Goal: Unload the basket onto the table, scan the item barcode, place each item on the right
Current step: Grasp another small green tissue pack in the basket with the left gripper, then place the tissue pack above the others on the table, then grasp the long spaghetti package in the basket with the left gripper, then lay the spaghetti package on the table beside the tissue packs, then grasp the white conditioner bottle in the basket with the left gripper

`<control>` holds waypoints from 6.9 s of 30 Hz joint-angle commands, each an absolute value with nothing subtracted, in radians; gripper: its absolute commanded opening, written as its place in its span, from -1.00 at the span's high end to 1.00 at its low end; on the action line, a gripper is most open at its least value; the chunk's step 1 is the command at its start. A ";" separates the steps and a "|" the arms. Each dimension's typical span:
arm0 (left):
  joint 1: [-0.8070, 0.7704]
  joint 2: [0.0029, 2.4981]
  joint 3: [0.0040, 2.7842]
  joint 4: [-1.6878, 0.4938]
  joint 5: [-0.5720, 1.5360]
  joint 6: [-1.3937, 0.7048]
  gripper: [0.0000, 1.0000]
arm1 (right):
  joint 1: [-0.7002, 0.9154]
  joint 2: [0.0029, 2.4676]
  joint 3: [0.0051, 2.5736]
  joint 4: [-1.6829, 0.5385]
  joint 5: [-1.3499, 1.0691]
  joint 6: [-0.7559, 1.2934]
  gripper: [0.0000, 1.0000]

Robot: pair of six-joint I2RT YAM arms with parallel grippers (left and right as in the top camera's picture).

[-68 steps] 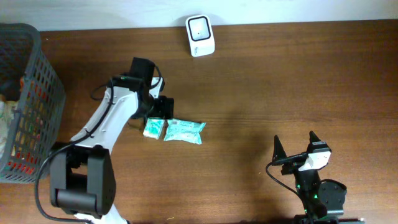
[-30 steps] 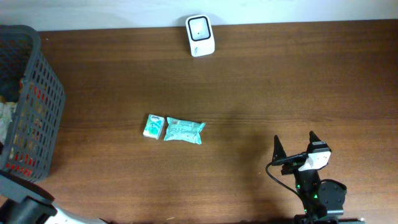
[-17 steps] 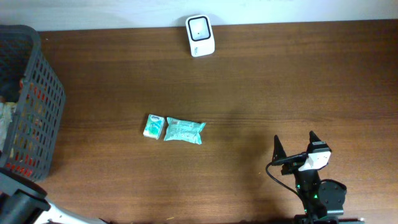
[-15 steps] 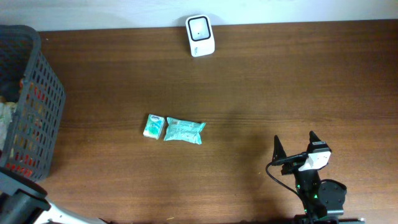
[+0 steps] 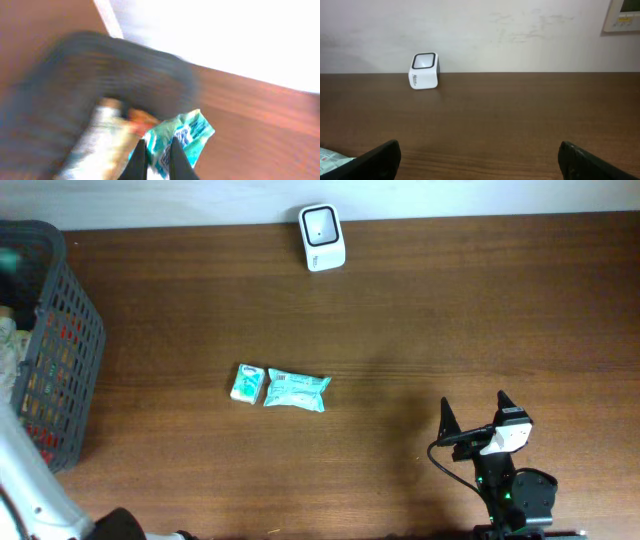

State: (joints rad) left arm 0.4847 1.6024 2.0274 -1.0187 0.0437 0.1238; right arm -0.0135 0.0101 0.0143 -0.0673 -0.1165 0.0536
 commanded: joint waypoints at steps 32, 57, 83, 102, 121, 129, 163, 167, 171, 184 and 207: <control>0.016 1.708 2.158 -0.953 -0.009 0.150 -0.98 | -0.020 0.003 0.006 -0.067 -0.112 0.061 -0.97; 0.795 1.993 1.800 -0.976 0.197 0.529 -0.95 | -0.020 0.003 0.006 -0.067 -0.111 0.061 -0.97; 0.788 2.075 2.022 -1.051 0.300 0.403 1.00 | -0.020 0.003 0.006 -0.067 -0.111 0.061 -0.97; 0.295 1.604 2.210 -1.368 0.579 0.107 1.00 | -0.020 0.003 0.006 -0.067 -0.111 0.061 -0.97; -0.002 1.747 1.198 -0.739 0.222 -0.146 1.00 | -0.020 0.003 0.006 -0.067 -0.111 0.061 -0.97; -0.106 1.750 1.179 -0.688 0.300 -0.147 -0.24 | -0.020 0.003 0.006 -0.067 -0.111 0.061 -0.97; 0.726 1.697 1.914 -0.896 -0.181 0.076 -0.98 | -0.020 0.003 0.006 -0.067 -0.111 0.061 -0.97; 0.745 1.753 1.914 -0.895 -0.181 0.085 -0.98 | -0.020 0.003 0.006 -0.067 -0.111 0.061 -0.97; 0.745 1.786 1.914 -0.896 -0.181 0.160 -0.99 | -0.020 0.003 0.006 -0.067 -0.111 0.061 -0.97; 0.751 1.943 1.911 -0.913 -0.180 0.358 -1.00 | -0.020 0.003 0.006 -0.067 -0.111 0.061 -0.97; 0.751 2.161 1.911 -0.763 -0.117 0.603 -0.95 | -0.020 0.003 0.006 -0.067 -0.111 0.061 -0.97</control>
State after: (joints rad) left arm 0.7429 2.1288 1.9129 -0.7723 -0.1303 0.5426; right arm -0.0135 0.0101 0.0143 -0.0669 -0.1165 0.0528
